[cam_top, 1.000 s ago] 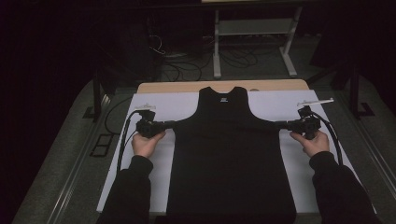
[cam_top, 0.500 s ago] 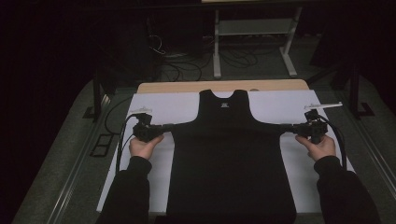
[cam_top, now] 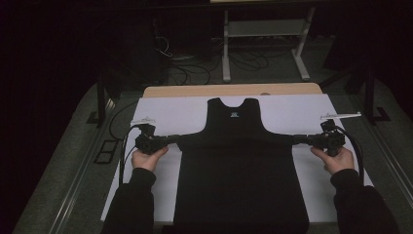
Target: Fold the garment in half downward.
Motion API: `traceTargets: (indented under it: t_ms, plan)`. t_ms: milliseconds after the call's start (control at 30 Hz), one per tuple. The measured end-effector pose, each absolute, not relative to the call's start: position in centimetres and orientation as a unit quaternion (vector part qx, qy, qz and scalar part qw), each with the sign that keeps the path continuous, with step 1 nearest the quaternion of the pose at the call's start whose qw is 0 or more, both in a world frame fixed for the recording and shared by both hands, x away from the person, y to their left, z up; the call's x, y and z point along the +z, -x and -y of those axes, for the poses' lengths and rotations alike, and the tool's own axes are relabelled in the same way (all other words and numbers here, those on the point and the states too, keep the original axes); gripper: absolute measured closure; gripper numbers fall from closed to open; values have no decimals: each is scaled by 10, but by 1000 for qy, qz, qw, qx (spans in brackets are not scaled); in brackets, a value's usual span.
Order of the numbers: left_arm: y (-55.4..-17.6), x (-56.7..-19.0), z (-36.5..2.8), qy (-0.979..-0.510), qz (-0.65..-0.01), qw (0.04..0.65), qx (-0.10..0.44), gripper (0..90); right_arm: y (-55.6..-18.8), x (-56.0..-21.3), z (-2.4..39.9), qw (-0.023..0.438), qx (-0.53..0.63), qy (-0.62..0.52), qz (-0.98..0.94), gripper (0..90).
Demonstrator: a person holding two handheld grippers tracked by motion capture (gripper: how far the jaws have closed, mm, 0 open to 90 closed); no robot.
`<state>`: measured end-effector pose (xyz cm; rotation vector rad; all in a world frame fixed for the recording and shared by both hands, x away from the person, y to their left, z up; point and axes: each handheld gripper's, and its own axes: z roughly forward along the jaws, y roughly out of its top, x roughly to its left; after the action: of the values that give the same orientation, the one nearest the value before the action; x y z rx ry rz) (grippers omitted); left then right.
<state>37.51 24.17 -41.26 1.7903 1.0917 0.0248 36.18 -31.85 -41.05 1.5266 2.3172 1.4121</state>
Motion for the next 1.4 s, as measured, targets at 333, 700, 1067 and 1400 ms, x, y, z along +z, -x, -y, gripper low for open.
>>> traceTargets:
  t_ms: [333,700,1067,1400]
  plan:
    - [-365,-411,-244,-740,-451,499,3,867,-354,-412,318,7,450,-491,-746,836]
    - [-358,-412,-247,-742,-452,495,-7,867,-345,-415,319,-3,443,-494,-748,835]
    - [-347,-415,-247,-755,-451,475,-21,868,-337,-419,318,-19,427,-496,-756,834]
    - [-339,-418,-247,-758,-456,465,-31,867,-327,-422,315,-32,417,-494,-762,833]
